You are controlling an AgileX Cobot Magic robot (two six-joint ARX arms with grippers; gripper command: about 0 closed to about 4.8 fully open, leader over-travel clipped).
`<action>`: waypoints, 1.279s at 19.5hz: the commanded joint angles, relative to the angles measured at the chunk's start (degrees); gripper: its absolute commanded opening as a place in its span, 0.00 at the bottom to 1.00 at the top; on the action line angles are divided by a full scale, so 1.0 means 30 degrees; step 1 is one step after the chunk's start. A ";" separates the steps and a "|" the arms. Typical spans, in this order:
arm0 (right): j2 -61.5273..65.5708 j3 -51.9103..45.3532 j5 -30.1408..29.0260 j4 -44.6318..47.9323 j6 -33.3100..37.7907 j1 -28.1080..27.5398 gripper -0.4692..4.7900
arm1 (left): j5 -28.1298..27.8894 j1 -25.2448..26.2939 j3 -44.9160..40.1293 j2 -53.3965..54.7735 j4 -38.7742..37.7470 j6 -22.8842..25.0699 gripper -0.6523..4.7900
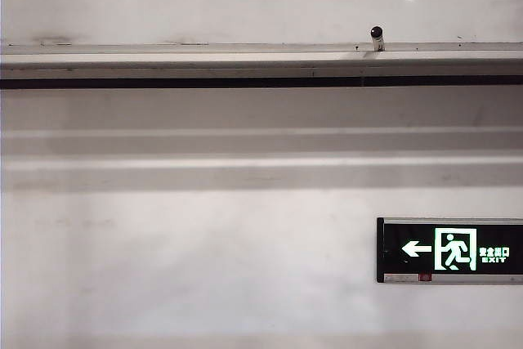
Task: Take a marker from the whiteboard tray, write "Hi!" on the whiteboard, and then put the marker back vertically into the whiteboard tray.
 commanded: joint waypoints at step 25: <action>-0.0117 0.0015 0.0386 0.0240 0.0007 -0.0102 0.12 | -0.1887 -0.0940 0.0036 -0.0015 -0.0554 0.0554 0.12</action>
